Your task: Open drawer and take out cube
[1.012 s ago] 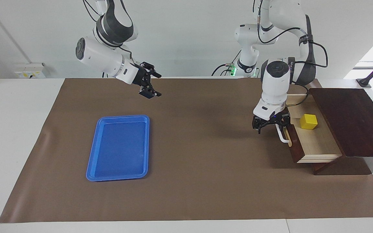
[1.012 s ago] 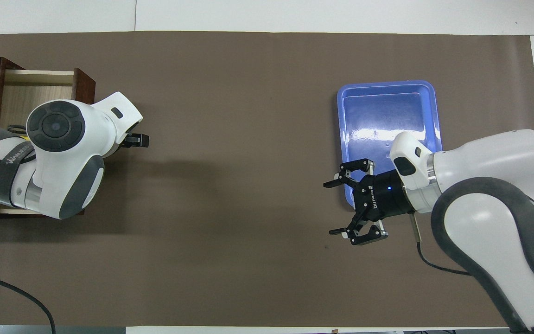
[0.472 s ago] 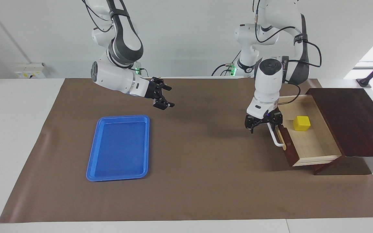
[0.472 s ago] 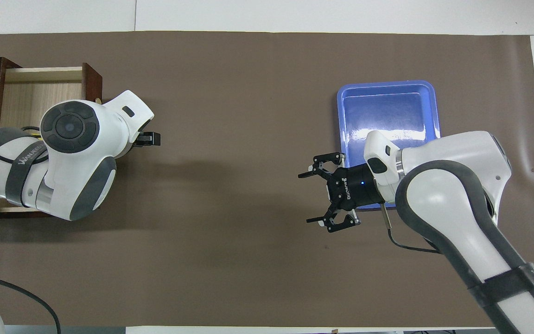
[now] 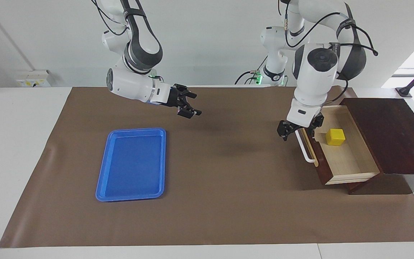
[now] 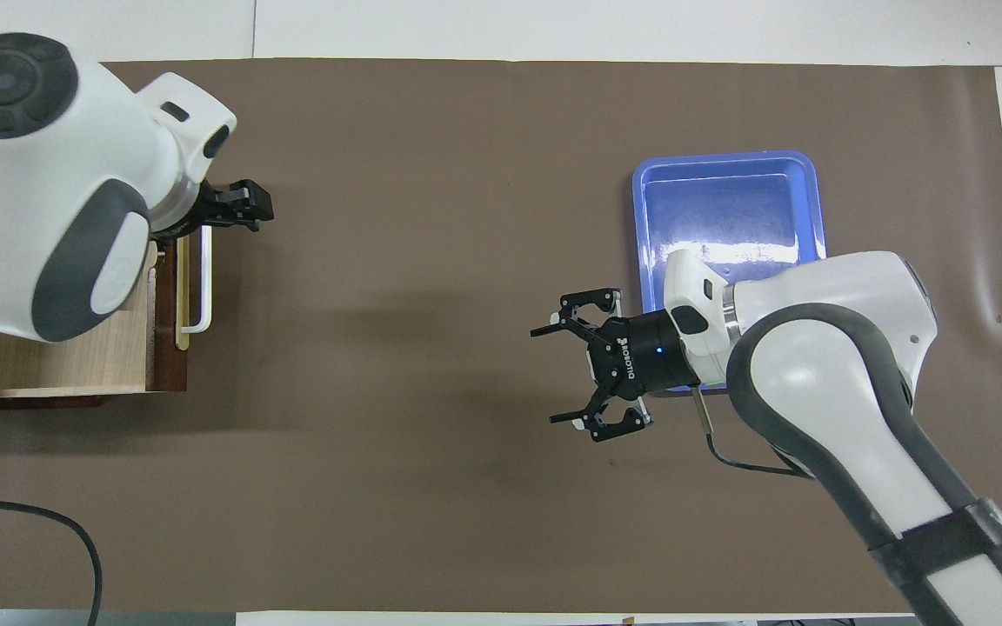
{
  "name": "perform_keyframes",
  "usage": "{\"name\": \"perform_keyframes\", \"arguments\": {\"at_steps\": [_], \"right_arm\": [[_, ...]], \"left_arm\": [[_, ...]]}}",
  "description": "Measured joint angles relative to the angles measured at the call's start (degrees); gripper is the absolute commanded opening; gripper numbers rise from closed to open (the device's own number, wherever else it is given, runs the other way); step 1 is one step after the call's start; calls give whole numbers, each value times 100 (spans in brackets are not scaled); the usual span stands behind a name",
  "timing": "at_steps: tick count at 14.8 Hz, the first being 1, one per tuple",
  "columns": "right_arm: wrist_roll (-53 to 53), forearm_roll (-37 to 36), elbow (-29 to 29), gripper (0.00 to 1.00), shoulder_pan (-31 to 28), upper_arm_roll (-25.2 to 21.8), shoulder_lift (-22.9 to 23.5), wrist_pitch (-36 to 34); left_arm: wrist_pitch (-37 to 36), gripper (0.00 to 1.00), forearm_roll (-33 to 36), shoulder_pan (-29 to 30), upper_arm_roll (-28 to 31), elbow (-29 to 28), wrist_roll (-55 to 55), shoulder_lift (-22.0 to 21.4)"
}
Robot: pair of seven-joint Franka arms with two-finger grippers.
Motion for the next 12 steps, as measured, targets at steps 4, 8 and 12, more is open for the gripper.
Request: {"name": "perform_keyframes", "arguments": {"at_steps": [4,8,12], "right_arm": [[10,206,99,100,120,2,90,12],[25,441,548,100,264,17,633,5],[25,461,777,100,288,19,890,5]], "left_arm": [[-140,100,-250,799,118,160,-1324,-134],[-39,100,-251,1176,141,-79,-2802,-176],[875,100,0,1369,151,-1230,-3147,-518]]}}
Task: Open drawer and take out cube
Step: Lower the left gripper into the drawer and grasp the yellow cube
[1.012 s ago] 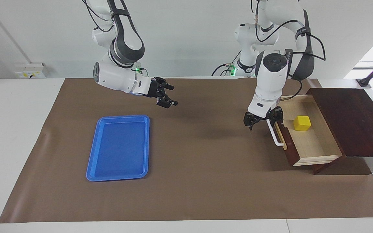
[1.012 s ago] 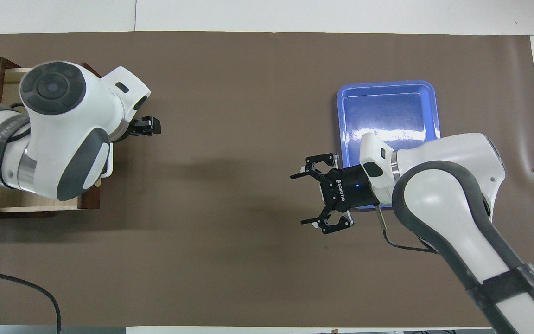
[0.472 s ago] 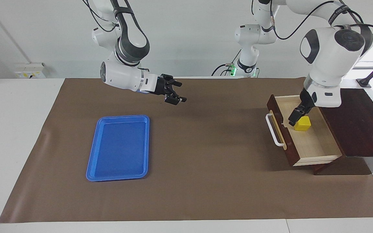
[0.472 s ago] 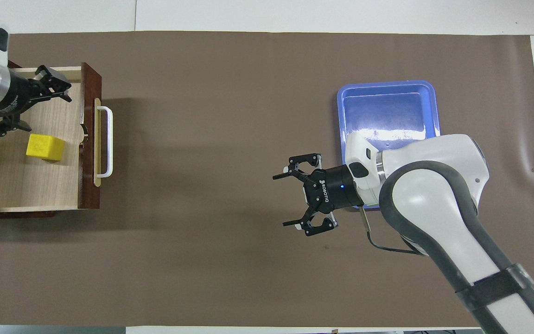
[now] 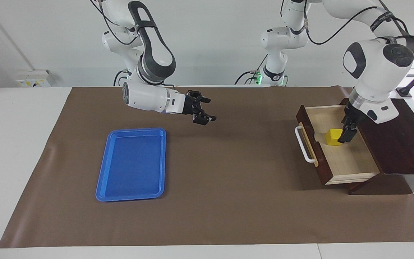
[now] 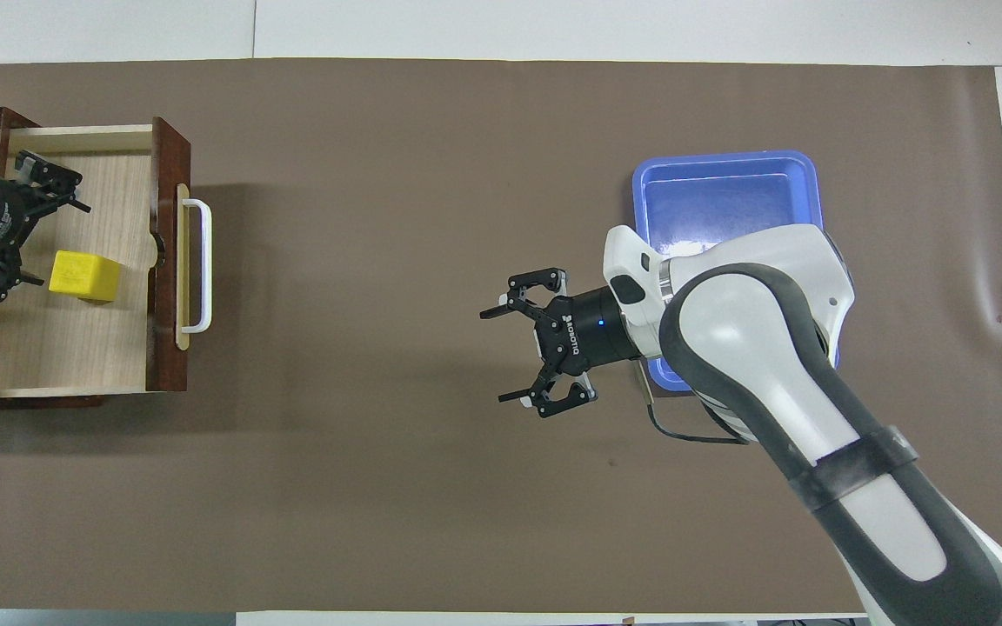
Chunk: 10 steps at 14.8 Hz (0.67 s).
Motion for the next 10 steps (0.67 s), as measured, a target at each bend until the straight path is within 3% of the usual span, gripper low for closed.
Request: {"name": "perform_keyframes", "arguments": {"at_steps": [2,10], "right_arm": [[0,0,16,100,2,0,-1,0],[186,0,28,100,242,1,0,212]], "left_arm": [[298,100,41,139,3,-324,-133,-99],[968,100,53,414,3,-701,-804,-132]]}}
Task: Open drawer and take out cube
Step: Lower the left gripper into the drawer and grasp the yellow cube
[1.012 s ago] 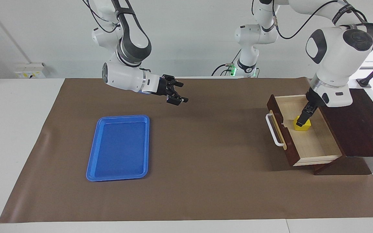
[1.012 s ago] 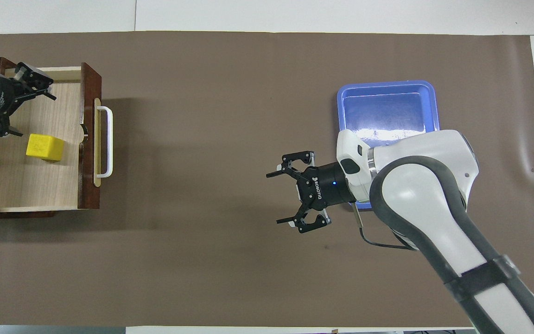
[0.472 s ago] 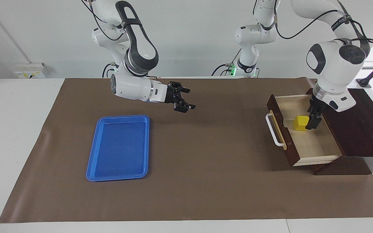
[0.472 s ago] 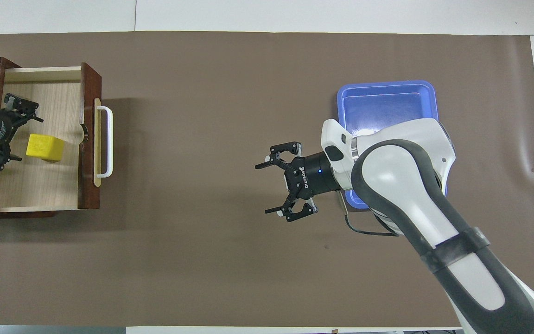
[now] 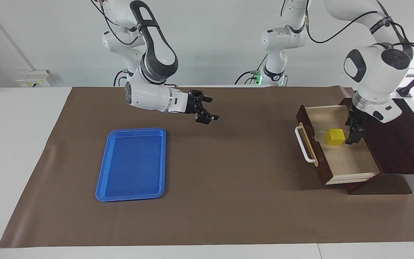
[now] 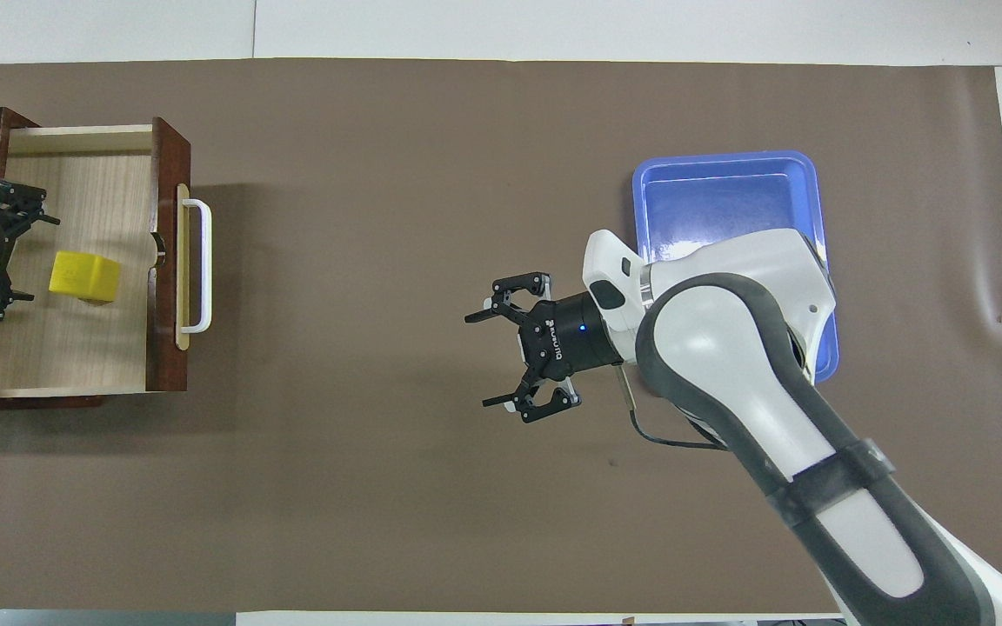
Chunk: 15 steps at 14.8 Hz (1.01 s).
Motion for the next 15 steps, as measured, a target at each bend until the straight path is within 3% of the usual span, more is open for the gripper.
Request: {"name": "perform_keyframes", "arguments": {"at_steps": [4,5,6,7,8,9,15], "right_arm": [[104,0,10,100,86,0,0,138],[106,0,12,100,107,0,0,207],[122,0,13,100,149,0,0,293],[141,0,17,100,199,1,0,387],[155,0,32,100,252,1,1,449],[179,0,51,100,293,2,3,488],[232,0,96,100,316,-5,16,495]], "left_arm": [[106,99,0,-5,-38,-172,-417,-5],[110,86,0,-6,-47,-185,-461,-6],[112,79,0,-7,-51,-193,-484,-7],[114,67,0,-7,-54,-196,-519,-8],[114,30,0,-10,-57,-200,-574,-8],[115,0,0,-18,-64,-207,-648,-7],[5,0,4,-29,-80,-78,-750,6]]}}
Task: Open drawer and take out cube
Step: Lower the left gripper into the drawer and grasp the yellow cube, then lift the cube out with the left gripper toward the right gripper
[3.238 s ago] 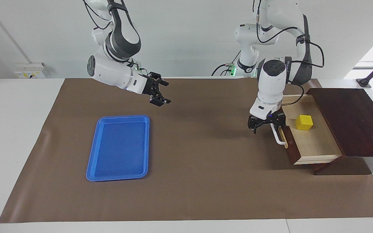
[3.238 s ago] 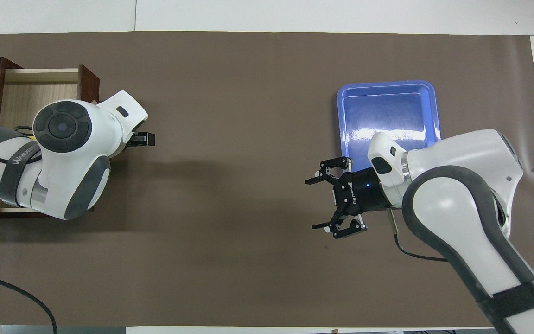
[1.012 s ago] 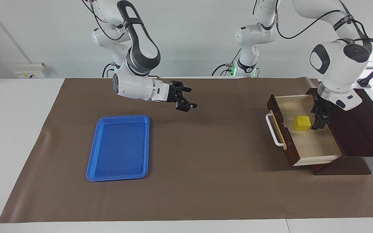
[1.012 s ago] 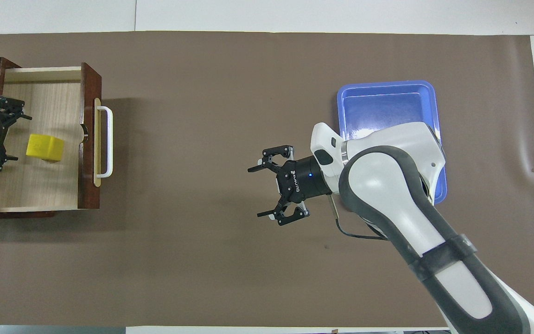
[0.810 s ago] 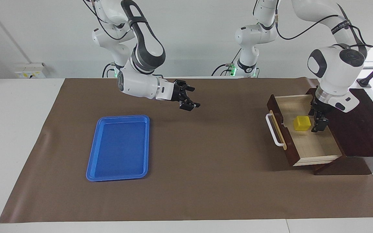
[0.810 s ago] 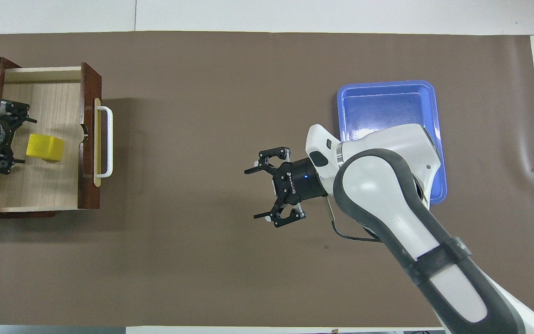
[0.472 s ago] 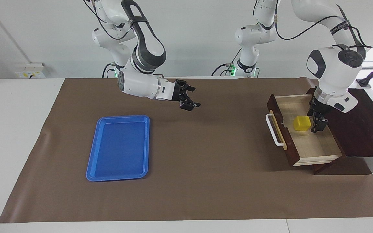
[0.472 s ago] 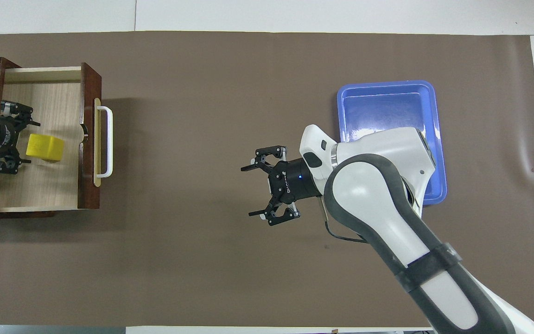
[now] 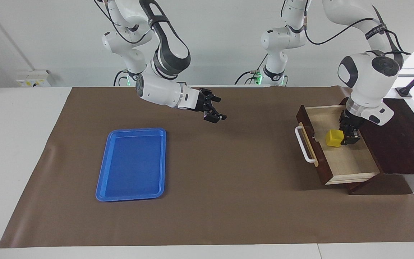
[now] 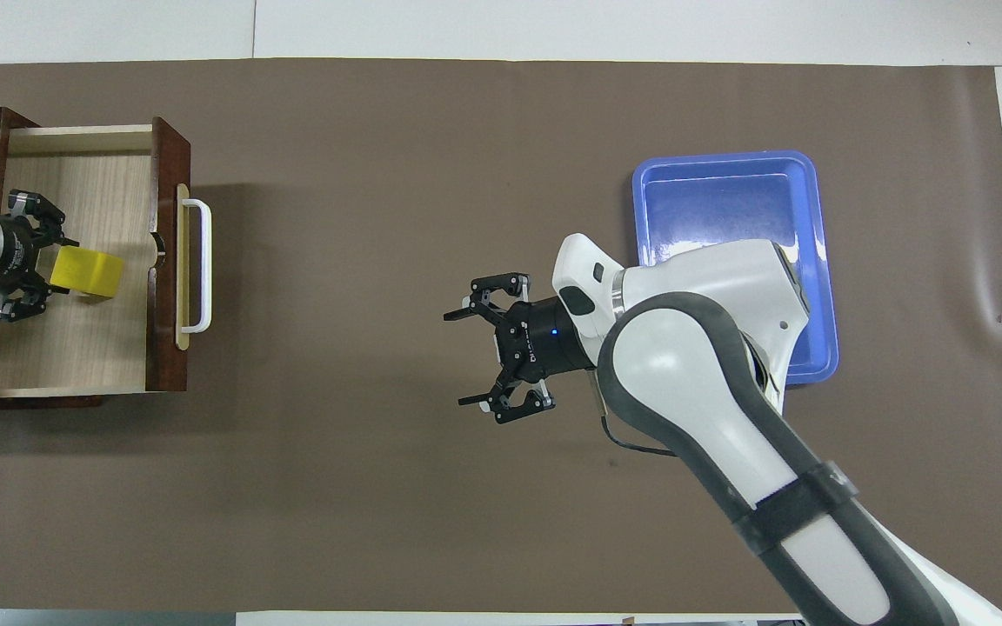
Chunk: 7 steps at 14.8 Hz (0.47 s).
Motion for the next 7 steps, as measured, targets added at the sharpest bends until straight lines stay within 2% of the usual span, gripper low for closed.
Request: {"name": "perform_keyframes", "arguments": {"at_steps": [5,7], "right_arm": [[28,0,23,100,12,3,19,59],[42,0,30,100,26,5,26,93]], "left_arm": [[-1650,0,-2,-177,-17,1526,-2,250],[-2159,0,-11,-477,-44,1866,-191,258]]}}
